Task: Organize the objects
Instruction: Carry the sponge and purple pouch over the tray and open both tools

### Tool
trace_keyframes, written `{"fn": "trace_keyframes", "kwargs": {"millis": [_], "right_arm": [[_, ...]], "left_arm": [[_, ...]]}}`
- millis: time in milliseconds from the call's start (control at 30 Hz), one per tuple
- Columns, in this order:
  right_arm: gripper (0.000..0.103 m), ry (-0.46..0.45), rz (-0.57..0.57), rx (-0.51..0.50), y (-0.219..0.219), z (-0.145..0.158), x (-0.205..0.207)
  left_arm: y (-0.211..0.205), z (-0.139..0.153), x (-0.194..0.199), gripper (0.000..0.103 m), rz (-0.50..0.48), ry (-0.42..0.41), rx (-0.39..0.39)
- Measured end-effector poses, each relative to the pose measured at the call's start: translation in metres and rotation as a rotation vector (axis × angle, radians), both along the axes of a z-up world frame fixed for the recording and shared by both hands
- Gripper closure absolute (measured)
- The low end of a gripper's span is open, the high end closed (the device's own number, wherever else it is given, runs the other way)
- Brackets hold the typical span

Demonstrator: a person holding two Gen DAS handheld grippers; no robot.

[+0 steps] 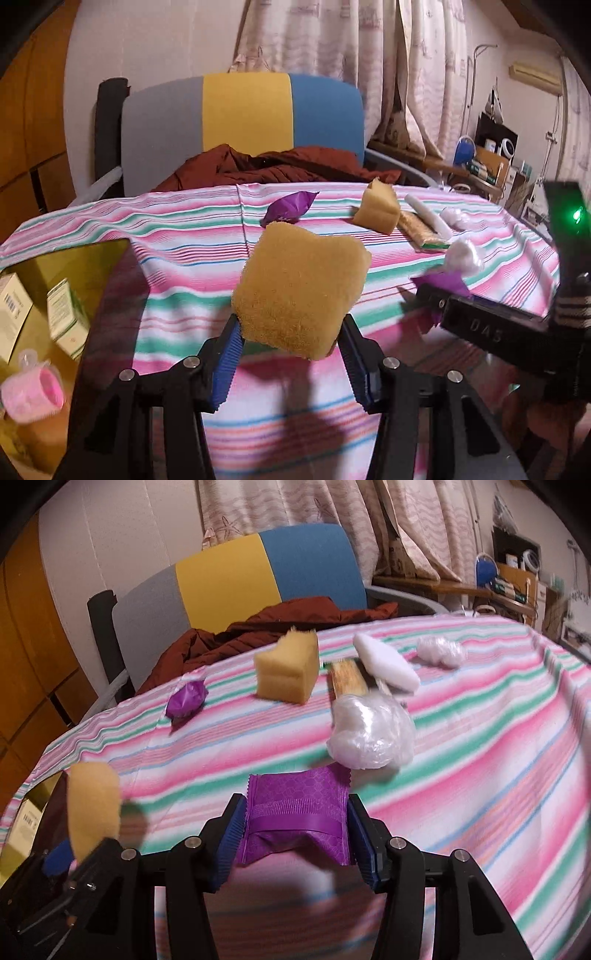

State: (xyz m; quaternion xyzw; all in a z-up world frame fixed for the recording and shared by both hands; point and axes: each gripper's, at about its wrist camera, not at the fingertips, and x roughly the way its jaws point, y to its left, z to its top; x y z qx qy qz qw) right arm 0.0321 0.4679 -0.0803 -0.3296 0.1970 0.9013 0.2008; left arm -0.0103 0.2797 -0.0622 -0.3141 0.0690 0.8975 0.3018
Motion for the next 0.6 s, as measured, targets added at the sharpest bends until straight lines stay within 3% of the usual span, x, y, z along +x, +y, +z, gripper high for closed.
{"fn": "trace_keyframes", "kwargs": {"millis": [233, 333, 600], "right_arm": [[0.048, -0.004, 0.041, 0.053, -0.033, -0.001, 0.018], [0.048, -0.009, 0.072, 0.068, -0.049, 0.000, 0.019], [0.048, 0.010, 0.172, -0.032, -0.090, 0.010, 0.022]], "left_arm": [[-0.032, -0.001, 0.027, 0.051, -0.022, -0.075, 0.070], [-0.045, 0.015, 0.040, 0.051, -0.039, -0.055, 0.099], [-0.096, 0.045, 0.054, 0.051, -0.007, -0.026, 0.145]]}}
